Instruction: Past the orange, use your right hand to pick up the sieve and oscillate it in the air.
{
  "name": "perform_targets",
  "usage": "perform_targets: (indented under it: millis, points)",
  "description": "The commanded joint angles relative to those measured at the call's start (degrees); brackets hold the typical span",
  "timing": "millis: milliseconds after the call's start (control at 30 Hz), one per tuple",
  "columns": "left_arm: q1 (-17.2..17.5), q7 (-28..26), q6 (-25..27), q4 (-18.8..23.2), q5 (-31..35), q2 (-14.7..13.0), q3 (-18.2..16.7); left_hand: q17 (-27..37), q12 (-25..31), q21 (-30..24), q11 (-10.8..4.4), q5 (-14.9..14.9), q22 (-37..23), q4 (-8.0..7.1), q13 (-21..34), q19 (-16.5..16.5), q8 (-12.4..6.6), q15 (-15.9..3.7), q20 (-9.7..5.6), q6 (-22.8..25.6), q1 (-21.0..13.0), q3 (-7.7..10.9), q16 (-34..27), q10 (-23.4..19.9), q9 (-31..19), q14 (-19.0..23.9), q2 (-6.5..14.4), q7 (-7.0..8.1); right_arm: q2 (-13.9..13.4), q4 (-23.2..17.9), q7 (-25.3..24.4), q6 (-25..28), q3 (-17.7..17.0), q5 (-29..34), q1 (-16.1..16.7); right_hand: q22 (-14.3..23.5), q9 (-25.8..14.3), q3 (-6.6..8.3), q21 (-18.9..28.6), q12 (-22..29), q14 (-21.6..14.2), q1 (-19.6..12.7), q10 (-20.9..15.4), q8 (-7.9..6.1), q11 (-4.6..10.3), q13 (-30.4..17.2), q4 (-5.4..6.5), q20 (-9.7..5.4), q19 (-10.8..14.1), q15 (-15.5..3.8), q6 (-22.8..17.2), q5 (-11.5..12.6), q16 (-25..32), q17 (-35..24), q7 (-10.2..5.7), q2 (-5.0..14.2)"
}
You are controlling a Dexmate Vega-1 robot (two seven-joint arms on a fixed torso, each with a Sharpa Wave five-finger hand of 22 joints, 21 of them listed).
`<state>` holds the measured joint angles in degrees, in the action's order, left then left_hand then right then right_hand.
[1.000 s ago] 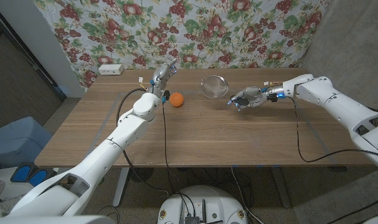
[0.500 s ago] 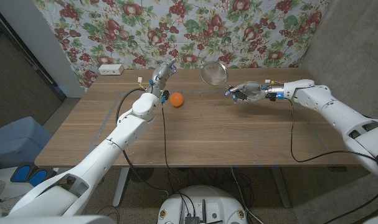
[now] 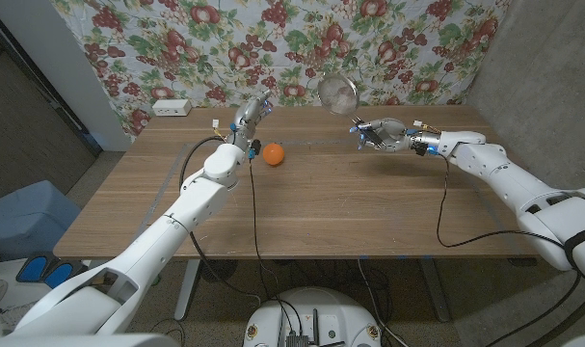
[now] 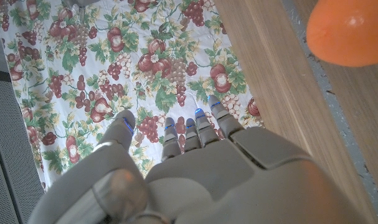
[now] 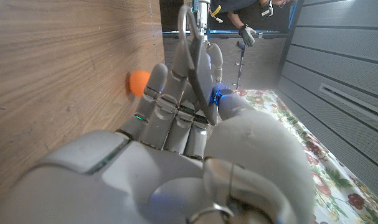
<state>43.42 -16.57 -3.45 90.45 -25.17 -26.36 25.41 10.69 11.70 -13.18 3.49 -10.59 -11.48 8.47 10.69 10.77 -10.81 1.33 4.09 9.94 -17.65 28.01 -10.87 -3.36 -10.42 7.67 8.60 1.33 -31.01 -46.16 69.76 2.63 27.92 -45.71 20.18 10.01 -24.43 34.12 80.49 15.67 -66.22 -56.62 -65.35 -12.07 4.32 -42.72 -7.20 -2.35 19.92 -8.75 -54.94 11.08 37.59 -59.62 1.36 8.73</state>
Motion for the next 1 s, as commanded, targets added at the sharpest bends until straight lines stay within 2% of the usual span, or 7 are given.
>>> perform_targets:
  millis: [33, 400, 733, 800, 900, 967, 1000]
  points:
    - [-0.38, 0.37, -0.43, -0.74, -0.13, 0.12, -0.06, 0.08, -0.16, -0.28, 0.37, 0.07, -0.04, 0.03, 0.15, 0.02, 0.11, 0.13, -0.02, 0.08, 0.53, 0.58, -0.15, -0.16, -0.02, -0.1, -0.05, -0.28, 1.97, 2.68, 1.17, -1.38, -2.12, -1.69, 0.07, 0.2, -0.07, -0.33, -0.37, -0.33, -3.26, 0.21, 0.18, -0.32, 0.26, -0.03, 0.16, -9.06, -0.47, -3.95, -0.55, 0.29, -0.38, -0.19, -0.78, 0.33]
    - [-0.2, 0.18, -0.5, -0.42, 0.05, 0.04, -0.04, 0.07, -0.16, -0.32, 0.37, 0.08, -0.04, 0.06, 0.15, 0.07, 0.11, 0.15, 0.0, 0.07, 0.68, 0.78, -0.17, -0.16, -0.02, -0.04, -0.06, -0.29, 0.82, -0.17, -0.98, -0.06, -2.52, -1.54, 1.44, 0.29, -0.01, -0.47, -0.36, -0.53, -3.46, 0.22, -0.07, -0.38, 0.08, 0.03, 0.18, -9.1, -0.59, -3.99, -0.57, 0.38, -0.43, -0.59, -0.65, 0.65]
    - [-0.29, 0.71, -0.87, -0.65, 0.07, 0.01, 0.11, 0.05, -0.14, -0.39, 0.1, 0.09, -0.04, 0.11, 0.15, 0.24, 0.17, 0.23, 0.04, -0.1, 0.82, 0.97, -0.08, -0.2, -0.01, -0.24, -0.11, -0.06, -2.31, -5.72, -5.46, 2.88, -1.67, -0.37, 3.64, 0.48, 0.1, -0.61, 0.06, -0.59, -4.12, 0.01, -1.43, -0.6, -0.31, 0.43, 0.08, -9.06, -0.15, -4.01, -0.95, 0.27, -0.65, -0.59, 0.73, 1.24]
    - [-0.35, 0.91, -1.19, -0.87, 0.05, 0.08, 0.13, 0.03, -0.17, -0.44, 0.01, 0.09, -0.03, 0.16, 0.14, 0.37, 0.23, 0.03, -0.34, -0.27, 0.86, 1.07, 0.09, -0.14, -0.01, -0.66, -0.14, 0.13, -3.25, -7.29, -6.71, 3.64, -1.26, 0.23, 4.05, 0.51, 0.13, -0.63, 0.21, -0.65, -4.26, -0.07, -1.66, -0.54, -0.49, 0.55, 0.02, -9.02, 0.04, -4.0, -0.79, 0.21, -0.8, -0.41, 0.95, 1.32]
    - [-0.46, 1.36, -1.43, -1.11, -0.06, 0.09, 0.19, -0.1, -0.39, -0.51, -1.12, 0.1, -0.02, 0.36, 0.1, 0.55, 0.24, -0.43, -0.93, -0.31, 0.83, 1.36, 0.51, 0.4, 0.02, -1.85, -0.2, 0.16, -4.74, -9.69, -8.45, 4.94, -0.31, 1.5, 4.31, 0.56, 0.17, -0.63, 0.45, -0.68, -4.75, -0.25, -2.08, -0.54, -0.66, 0.7, -0.12, -9.02, 0.35, -4.0, -0.77, 0.12, -0.72, -0.42, 1.31, 1.44]
    - [-0.49, 1.57, -1.64, -1.26, -0.17, 0.15, 0.19, -0.3, -0.3, -0.55, -3.77, 0.15, 0.01, 0.64, 0.0, 0.7, 0.47, -1.54, -1.29, -0.98, 0.8, 1.78, 0.62, 0.14, 0.13, -2.58, -0.37, -1.3, -5.64, -10.97, -9.21, 5.77, 0.41, 2.36, 4.25, 0.59, 0.23, -0.65, 0.67, -0.79, -5.24, -0.39, -2.6, -0.63, -0.98, 1.04, -0.25, -8.98, 0.65, -3.97, -0.97, 0.02, -0.64, -0.42, 1.66, 1.48]
    - [-0.53, 1.85, -1.93, -1.45, -0.31, 0.2, 0.17, -0.35, -0.3, -0.56, -3.9, 0.16, 0.02, 0.7, -0.02, 0.71, 0.49, -2.16, -1.46, -1.07, 0.77, 1.89, 0.66, 0.09, 0.16, -2.79, -0.38, -1.67, -6.02, -11.54, -9.57, 6.19, 0.73, 2.7, 4.22, 0.6, 0.24, -0.66, 0.74, -0.79, -5.34, -0.42, -2.75, -0.63, -0.91, 1.09, -0.28, -8.97, 0.73, -3.97, -0.98, -0.01, -0.66, -0.38, 1.7, 1.49]
